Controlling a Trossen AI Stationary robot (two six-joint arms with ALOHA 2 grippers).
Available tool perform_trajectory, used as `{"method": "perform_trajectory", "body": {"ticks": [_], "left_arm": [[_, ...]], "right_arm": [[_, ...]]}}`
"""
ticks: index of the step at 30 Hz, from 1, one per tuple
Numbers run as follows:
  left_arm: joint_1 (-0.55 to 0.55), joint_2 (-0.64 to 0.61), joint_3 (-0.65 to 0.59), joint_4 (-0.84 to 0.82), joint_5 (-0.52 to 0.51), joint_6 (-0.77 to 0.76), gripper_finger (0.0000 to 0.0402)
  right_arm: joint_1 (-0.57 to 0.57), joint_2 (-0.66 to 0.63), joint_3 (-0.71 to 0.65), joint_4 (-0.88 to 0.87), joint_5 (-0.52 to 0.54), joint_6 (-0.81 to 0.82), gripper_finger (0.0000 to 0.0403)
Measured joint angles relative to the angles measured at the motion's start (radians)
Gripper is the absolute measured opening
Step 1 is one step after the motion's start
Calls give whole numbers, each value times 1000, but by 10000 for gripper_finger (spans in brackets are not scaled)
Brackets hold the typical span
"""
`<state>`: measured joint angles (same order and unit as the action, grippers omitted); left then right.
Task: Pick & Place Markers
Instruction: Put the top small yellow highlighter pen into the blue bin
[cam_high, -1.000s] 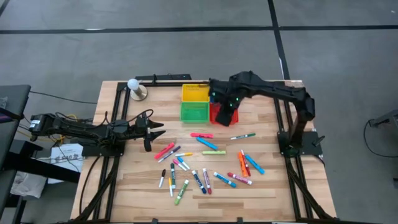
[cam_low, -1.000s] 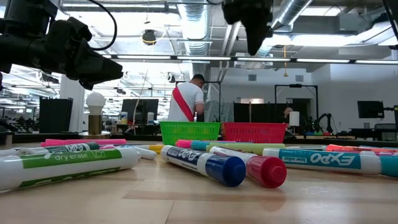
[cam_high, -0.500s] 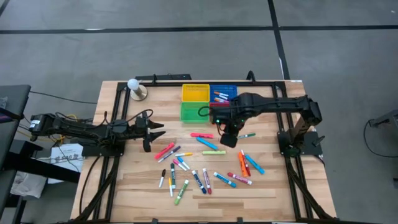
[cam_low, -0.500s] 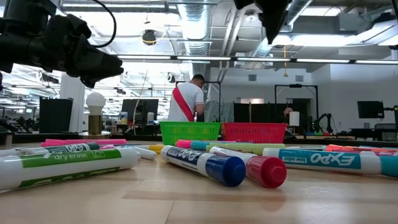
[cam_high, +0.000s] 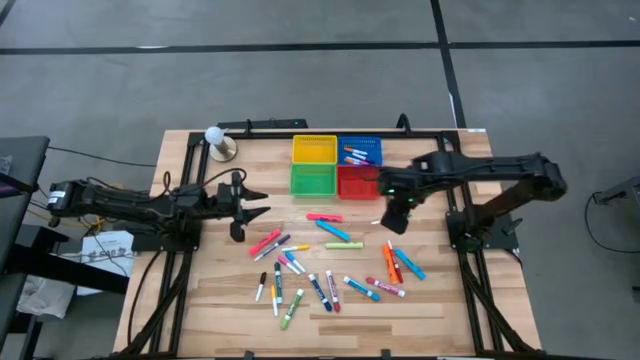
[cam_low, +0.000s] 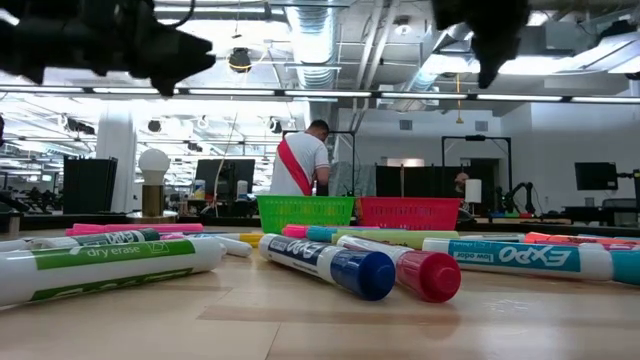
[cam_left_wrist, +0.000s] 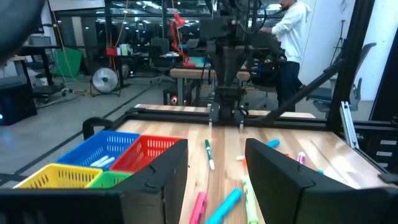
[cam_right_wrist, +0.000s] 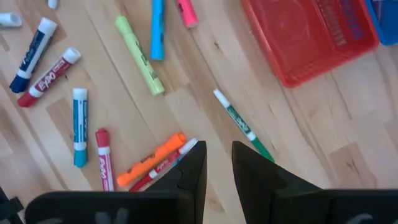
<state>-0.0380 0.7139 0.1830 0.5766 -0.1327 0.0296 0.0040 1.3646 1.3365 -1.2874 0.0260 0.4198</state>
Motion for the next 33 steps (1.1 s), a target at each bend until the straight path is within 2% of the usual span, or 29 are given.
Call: {"method": "perform_trajectory", "body": {"ticks": [11, 15, 20, 28, 33], "left_arm": [[-4, 386, 304, -33, -1, 0, 161], [-27, 491, 470, -191, -1, 46, 161], [-61, 580, 686, -458, -1, 94, 161], [-120, 664, 897, -627, -43, 83, 161], [-161, 705, 1006, -760, -60, 9, 161]], "right_arm": [[3, -338, -242, 69, -3, 53, 66], [5, -441, -308, 73, -3, 53, 66], [5, -553, -396, 134, -27, 53, 66], [35, -695, -520, 239, -54, 79, 66], [74, -778, -581, 300, -56, 122, 66]]}}
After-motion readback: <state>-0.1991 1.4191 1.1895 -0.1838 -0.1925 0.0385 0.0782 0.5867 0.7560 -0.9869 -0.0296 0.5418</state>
